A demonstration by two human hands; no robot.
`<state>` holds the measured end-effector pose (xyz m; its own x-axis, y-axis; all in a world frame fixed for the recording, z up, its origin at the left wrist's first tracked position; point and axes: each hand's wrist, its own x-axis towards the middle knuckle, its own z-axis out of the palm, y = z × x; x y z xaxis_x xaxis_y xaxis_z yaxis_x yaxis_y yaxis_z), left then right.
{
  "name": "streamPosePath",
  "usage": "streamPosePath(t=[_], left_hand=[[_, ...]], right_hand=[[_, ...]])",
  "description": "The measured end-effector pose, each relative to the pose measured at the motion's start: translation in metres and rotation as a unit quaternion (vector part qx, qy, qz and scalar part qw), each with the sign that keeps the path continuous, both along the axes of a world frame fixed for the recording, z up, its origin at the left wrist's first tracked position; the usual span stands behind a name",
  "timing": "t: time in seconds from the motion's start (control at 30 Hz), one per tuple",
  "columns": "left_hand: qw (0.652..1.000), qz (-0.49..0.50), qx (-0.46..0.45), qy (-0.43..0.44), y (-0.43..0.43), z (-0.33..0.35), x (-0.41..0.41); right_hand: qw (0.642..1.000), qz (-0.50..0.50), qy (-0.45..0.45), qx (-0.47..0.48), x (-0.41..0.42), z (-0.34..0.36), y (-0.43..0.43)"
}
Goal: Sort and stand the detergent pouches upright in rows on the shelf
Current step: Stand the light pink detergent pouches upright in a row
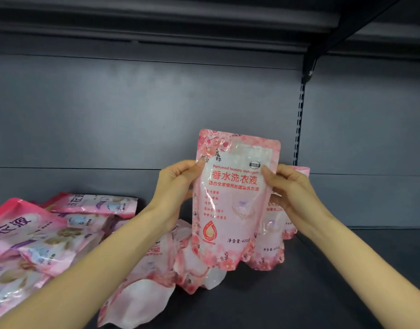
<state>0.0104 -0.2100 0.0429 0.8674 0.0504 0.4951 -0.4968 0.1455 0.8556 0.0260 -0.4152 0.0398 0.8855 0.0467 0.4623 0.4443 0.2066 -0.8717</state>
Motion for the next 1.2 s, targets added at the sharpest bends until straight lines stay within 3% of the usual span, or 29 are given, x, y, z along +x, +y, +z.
streamPosePath(t=[0.7,1.0,1.2], left_hand=[[0.984,-0.070,0.141,0.088,-0.092,-0.044,0.031],[0.982,-0.071,0.166,0.061,-0.094,-0.049,0.035],[0.972,-0.065,0.225,0.021,-0.089,-0.054,0.033]], right_hand=[[0.996,-0.034,0.062,-0.049,0.035,-0.053,-0.116],[0.998,-0.025,0.038,-0.034,0.040,-0.066,-0.122],[0.995,-0.069,0.029,-0.059,0.036,-0.068,-0.118]])
